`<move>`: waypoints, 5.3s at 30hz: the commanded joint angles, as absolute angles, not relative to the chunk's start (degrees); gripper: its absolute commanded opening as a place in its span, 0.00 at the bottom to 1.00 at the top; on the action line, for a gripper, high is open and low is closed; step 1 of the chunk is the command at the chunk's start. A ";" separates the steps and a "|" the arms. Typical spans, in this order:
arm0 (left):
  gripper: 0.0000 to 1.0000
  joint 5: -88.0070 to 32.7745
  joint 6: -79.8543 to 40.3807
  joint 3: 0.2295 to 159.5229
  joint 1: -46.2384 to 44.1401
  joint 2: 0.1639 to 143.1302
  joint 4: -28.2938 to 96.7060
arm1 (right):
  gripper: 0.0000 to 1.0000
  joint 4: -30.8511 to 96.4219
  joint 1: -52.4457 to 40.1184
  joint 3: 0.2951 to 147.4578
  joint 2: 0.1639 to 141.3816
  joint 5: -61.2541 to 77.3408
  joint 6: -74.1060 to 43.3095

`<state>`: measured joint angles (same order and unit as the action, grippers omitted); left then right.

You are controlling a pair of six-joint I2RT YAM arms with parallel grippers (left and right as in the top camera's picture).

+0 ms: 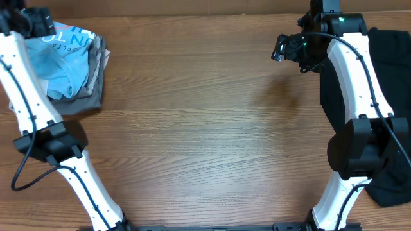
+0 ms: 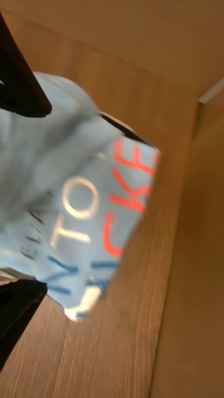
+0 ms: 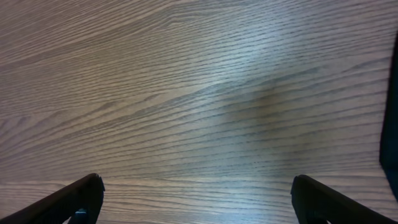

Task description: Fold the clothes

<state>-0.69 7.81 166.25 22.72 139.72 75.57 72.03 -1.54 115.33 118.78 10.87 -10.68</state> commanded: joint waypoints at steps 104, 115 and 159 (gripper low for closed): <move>1.00 1.45 -9.89 166.91 23.07 138.43 76.93 | 1.00 28.95 -2.50 57.36 38.22 3.70 -13.26; 1.00 1.45 -9.89 166.91 23.07 138.43 76.95 | 1.00 4.54 -2.50 24.49 19.09 2.76 -14.83; 1.00 1.45 -9.89 166.91 23.07 138.43 76.93 | 1.00 4.78 -2.61 0.45 0.12 -0.51 -12.05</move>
<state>1.93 -9.08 165.80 23.62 140.38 76.97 5.15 -2.44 1.04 0.73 -0.84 -12.91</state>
